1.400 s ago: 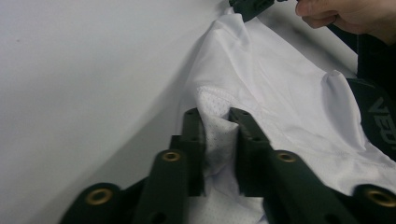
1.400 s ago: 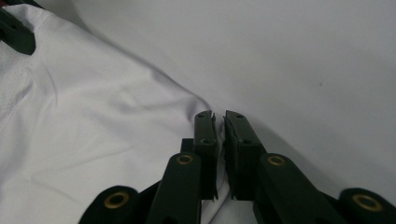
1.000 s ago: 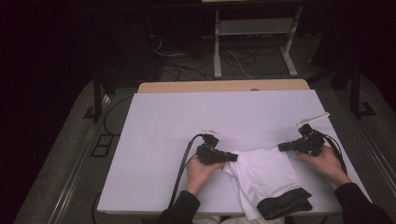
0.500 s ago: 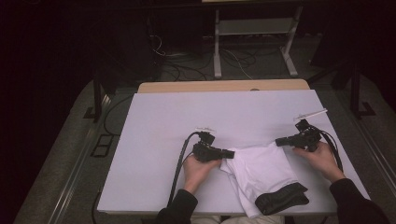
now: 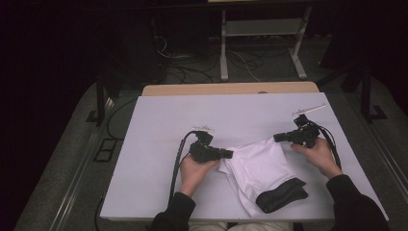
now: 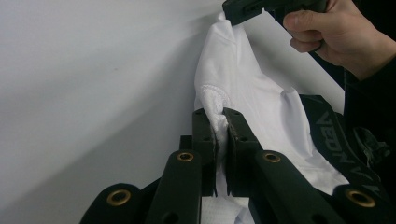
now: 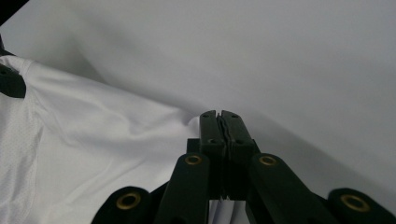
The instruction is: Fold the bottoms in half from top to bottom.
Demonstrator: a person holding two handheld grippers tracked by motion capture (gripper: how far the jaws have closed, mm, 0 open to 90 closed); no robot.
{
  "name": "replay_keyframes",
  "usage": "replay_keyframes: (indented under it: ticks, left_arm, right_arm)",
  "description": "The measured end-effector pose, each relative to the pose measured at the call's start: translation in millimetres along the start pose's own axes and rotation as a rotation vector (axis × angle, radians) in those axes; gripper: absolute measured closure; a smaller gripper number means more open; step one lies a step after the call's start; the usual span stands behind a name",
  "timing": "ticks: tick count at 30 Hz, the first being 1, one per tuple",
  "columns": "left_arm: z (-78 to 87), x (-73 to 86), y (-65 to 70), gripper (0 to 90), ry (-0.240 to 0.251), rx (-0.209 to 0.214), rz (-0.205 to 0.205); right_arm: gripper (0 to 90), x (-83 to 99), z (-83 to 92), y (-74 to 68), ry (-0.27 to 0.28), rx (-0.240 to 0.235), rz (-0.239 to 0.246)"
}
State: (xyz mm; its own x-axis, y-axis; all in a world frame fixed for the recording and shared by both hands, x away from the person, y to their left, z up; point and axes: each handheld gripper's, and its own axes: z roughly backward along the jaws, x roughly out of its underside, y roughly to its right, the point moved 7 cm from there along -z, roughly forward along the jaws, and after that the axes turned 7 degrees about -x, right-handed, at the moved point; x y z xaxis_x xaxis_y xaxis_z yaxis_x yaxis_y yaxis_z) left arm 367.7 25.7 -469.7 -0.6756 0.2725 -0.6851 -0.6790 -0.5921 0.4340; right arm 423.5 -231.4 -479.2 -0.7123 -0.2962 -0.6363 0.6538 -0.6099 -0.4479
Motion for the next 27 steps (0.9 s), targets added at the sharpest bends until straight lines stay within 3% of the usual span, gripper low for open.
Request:
replay_keyframes:
  ticks: [21, 27]
  left_arm:
    - [23.7, -5.3, -16.3, 83.2, 0.001, -0.058, -0.005]
    - [27.0, -7.7, -23.7, 83.2, -0.017, -0.088, -0.032]
  right_arm:
    - [87.3, -27.9, -21.2, -12.1, -0.010, 0.001, 0.037]
    - [87.4, -32.6, -28.5, -13.0, -0.012, 0.006, 0.034]
